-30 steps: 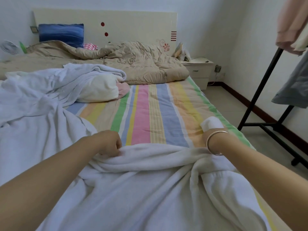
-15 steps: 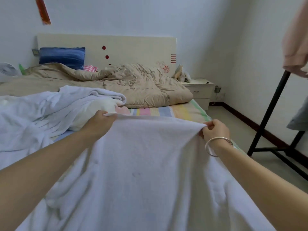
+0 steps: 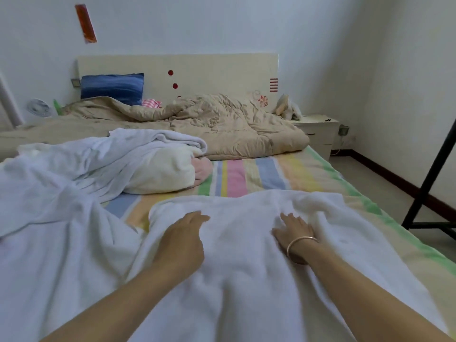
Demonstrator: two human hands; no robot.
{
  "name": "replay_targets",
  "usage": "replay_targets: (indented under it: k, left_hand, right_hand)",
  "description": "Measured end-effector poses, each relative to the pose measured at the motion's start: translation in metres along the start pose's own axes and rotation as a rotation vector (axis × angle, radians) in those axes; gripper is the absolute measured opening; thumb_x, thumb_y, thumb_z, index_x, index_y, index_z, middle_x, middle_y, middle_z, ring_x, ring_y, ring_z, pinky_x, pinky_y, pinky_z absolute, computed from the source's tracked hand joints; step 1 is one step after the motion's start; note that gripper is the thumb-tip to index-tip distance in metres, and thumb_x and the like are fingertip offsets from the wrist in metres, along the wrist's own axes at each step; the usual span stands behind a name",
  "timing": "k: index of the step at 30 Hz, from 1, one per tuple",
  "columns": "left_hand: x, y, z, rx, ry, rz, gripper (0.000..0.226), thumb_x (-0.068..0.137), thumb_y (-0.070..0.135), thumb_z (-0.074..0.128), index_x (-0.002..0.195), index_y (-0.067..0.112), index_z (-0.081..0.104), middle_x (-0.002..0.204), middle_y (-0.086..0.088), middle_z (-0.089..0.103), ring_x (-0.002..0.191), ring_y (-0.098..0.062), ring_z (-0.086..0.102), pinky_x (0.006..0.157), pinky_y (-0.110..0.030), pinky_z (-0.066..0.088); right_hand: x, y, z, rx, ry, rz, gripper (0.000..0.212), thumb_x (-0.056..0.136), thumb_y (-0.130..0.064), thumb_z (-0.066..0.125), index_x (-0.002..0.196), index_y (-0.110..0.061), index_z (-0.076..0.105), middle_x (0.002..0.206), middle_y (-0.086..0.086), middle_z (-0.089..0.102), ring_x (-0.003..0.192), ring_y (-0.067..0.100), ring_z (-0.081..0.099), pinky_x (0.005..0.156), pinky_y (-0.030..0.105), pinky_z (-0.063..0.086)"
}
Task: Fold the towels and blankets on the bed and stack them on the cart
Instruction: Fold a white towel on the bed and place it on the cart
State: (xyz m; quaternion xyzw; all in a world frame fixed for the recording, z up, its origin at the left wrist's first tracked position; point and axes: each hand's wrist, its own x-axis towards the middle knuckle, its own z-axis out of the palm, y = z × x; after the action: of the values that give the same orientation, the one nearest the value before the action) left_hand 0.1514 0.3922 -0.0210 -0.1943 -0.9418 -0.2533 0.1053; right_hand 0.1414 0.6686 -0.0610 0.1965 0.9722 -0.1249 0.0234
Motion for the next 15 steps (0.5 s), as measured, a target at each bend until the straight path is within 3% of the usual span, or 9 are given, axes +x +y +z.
replay_targets:
  k: [3, 6, 9, 12, 15]
  left_hand:
    - [-0.048, 0.005, 0.004, -0.062, -0.077, 0.067, 0.041, 0.09, 0.008, 0.048, 0.123, 0.03, 0.057, 0.144, 0.016, 0.041, 0.127, -0.008, 0.047, 0.105, -0.019, 0.035]
    - [-0.094, 0.022, -0.005, -0.134, -0.029, 0.107, 0.038, 0.088, 0.011, 0.053, 0.113, 0.039, 0.056, 0.131, 0.022, 0.05, 0.12, 0.0, 0.05, 0.097, -0.014, 0.037]
    - [-0.143, 0.045, -0.017, -0.174, -0.004, 0.121, 0.035, 0.087, 0.012, 0.06, 0.105, 0.042, 0.058, 0.113, 0.027, 0.054, 0.103, 0.01, 0.051, 0.08, -0.005, 0.036]
    - [-0.191, 0.074, -0.027, -0.215, -0.031, 0.123, 0.03, 0.085, 0.013, 0.063, 0.093, 0.041, 0.058, 0.091, 0.022, 0.058, 0.084, 0.002, 0.059, 0.069, -0.015, 0.044]
    - [-0.231, 0.1, -0.039, -0.262, -0.102, 0.116, 0.023, 0.086, 0.017, 0.063, 0.087, 0.039, 0.056, 0.089, 0.022, 0.059, 0.066, -0.009, 0.059, 0.062, -0.02, 0.045]
  right_hand:
    - [-0.026, -0.004, -0.01, 0.051, -0.061, -0.075, 0.053, 0.095, -0.042, 0.046, 0.144, -0.024, 0.038, 0.15, 0.003, 0.037, 0.137, 0.024, 0.035, 0.112, 0.033, 0.027]
    - [-0.082, 0.003, -0.03, 0.172, -0.157, -0.16, 0.051, 0.095, -0.034, 0.052, 0.144, -0.027, 0.041, 0.145, 0.002, 0.044, 0.131, 0.02, 0.043, 0.106, 0.024, 0.033]
    - [-0.155, 0.023, -0.048, 0.152, -0.225, -0.257, 0.051, 0.094, -0.036, 0.055, 0.143, -0.033, 0.04, 0.14, -0.003, 0.048, 0.127, 0.015, 0.048, 0.101, 0.023, 0.037]
    - [-0.221, 0.052, -0.06, 0.075, -0.168, -0.28, 0.047, 0.095, -0.036, 0.053, 0.14, -0.035, 0.042, 0.139, -0.006, 0.048, 0.122, 0.013, 0.049, 0.099, 0.022, 0.033]
    - [-0.276, 0.083, -0.068, 0.081, -0.093, -0.263, 0.041, 0.097, -0.031, 0.053, 0.137, -0.032, 0.047, 0.138, -0.008, 0.048, 0.123, 0.011, 0.048, 0.096, 0.016, 0.03]
